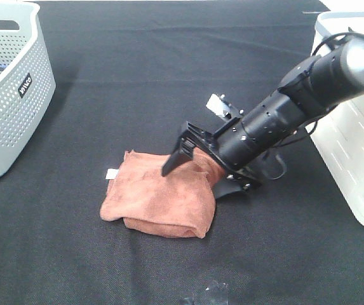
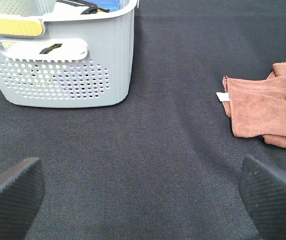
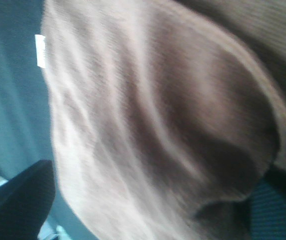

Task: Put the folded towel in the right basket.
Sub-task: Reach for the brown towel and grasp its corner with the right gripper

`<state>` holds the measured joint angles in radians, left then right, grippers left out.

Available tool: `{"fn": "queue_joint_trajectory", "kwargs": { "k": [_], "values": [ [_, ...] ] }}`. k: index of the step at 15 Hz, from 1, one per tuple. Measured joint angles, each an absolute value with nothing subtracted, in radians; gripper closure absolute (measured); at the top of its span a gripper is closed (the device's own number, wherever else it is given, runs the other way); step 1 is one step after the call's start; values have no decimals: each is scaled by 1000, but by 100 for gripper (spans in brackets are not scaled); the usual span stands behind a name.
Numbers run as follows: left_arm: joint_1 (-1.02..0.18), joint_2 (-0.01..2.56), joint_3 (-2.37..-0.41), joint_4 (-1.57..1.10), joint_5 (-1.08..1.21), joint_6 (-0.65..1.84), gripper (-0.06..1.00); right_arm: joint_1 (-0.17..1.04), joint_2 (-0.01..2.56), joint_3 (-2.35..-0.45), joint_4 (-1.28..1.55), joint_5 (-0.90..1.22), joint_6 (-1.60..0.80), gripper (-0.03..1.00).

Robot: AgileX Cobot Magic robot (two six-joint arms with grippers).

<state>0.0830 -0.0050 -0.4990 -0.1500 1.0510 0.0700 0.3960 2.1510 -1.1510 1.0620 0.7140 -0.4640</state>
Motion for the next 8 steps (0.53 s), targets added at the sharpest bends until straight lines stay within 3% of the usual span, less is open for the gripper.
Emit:
{"fn": "queue_joint_trajectory", "kwargs": {
  "k": [3,4,5,6,7,8],
  "values": [
    [83,-5,-499,-150,1051,70,-4,473,2177,-1151,1255,628,-586,14],
    [83,-5,-499,-150,1051,70,-4,509,2183,-1151,1308,569,-626,27],
    [83,-5,-499,-150,1051,70,-4,539,2198,-1147,1350,511,-657,58],
    [83,-5,-499,-150,1051,70,-4,539,2198,-1147,1350,511,-657,58],
    [83,-5,-499,-150,1051,70,-4,543,2200,-1143,1362,506,-665,78],
    [83,-5,-499,-150,1051,70,-4,544,2200,-1142,1364,506,-669,78]
  ]
}}
